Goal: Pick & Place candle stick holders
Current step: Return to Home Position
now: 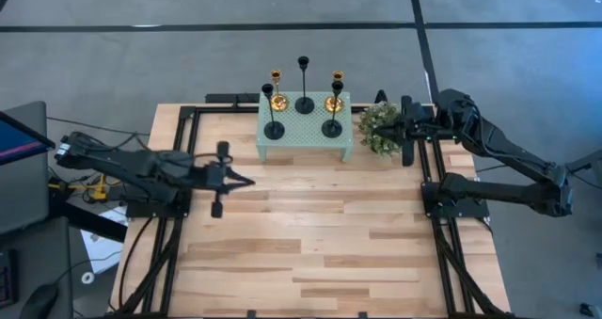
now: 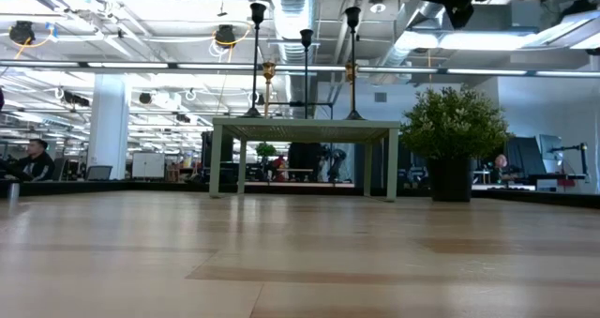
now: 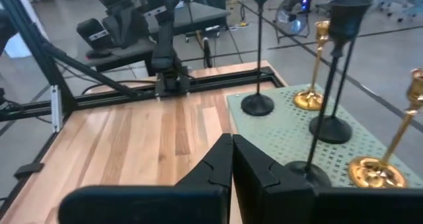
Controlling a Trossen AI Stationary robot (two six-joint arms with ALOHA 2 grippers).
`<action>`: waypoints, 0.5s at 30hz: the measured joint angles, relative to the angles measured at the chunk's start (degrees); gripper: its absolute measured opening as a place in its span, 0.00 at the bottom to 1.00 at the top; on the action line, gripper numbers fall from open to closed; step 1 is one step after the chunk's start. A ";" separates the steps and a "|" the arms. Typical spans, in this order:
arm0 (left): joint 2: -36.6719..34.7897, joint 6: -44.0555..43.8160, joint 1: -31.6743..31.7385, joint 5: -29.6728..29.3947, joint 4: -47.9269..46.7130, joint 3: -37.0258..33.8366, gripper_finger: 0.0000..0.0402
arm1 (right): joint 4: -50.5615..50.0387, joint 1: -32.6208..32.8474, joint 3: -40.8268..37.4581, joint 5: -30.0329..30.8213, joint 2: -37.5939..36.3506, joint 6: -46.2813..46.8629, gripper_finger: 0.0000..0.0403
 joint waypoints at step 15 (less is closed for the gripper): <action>-11.82 -1.33 0.08 -9.39 -6.78 -6.41 0.01 | 1.32 0.69 -11.18 7.27 -13.33 3.96 0.00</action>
